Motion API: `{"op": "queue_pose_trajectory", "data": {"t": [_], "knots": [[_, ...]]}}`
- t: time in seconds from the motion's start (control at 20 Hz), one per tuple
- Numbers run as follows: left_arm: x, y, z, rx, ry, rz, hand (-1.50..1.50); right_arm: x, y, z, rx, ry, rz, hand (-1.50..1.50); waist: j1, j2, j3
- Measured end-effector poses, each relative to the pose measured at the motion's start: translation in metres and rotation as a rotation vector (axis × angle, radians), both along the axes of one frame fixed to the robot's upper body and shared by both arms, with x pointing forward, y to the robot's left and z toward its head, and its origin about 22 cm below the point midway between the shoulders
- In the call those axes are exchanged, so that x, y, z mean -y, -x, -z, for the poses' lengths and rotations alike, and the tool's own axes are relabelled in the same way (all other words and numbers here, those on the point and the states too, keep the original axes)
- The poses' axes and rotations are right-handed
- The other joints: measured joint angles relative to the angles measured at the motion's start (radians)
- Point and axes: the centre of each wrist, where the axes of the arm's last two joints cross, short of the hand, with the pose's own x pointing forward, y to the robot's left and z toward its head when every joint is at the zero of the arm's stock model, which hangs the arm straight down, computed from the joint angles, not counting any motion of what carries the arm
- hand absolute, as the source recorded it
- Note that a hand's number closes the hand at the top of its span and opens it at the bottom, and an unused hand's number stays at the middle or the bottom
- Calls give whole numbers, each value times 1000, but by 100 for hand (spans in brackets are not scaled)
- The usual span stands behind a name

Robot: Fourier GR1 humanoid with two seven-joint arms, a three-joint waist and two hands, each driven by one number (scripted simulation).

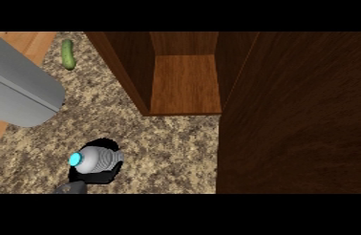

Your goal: Pick up the bottled water, place it into the cabinet and close the cabinet

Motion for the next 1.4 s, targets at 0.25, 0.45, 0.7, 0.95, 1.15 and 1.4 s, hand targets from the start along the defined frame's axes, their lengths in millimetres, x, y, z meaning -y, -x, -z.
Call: {"op": "queue_pose_trajectory", "data": {"t": [0.25, 0.45, 0.7, 0.95, 1.15, 1.4], "knots": [[24, -1, 4, 69, 16, -182, 150, -2, 0, 1, 1, -5, -6, -150, 6, -1, 1], [44, -4, 4, 98, 53, -210, 150, -2, -2, 1, -5, -2, 0, -150, 8, -1, -3], [74, -25, -10, 109, 123, -187, 150, -2, -1, 2, -2, -4, 2, -150, 5, -2, -7], [97, -40, -34, 114, 138, -153, 150, 0, -1, 1, -11, 1, 2, -150, 9, -3, -7], [124, -57, -64, 121, 117, -131, 150, -2, -1, 1, -11, -9, 1, -150, 8, -3, -8], [159, -74, -102, 177, 29, -123, 150, 1, -1, 1, -8, 0, 5, -150, 5, -2, -8]]}}
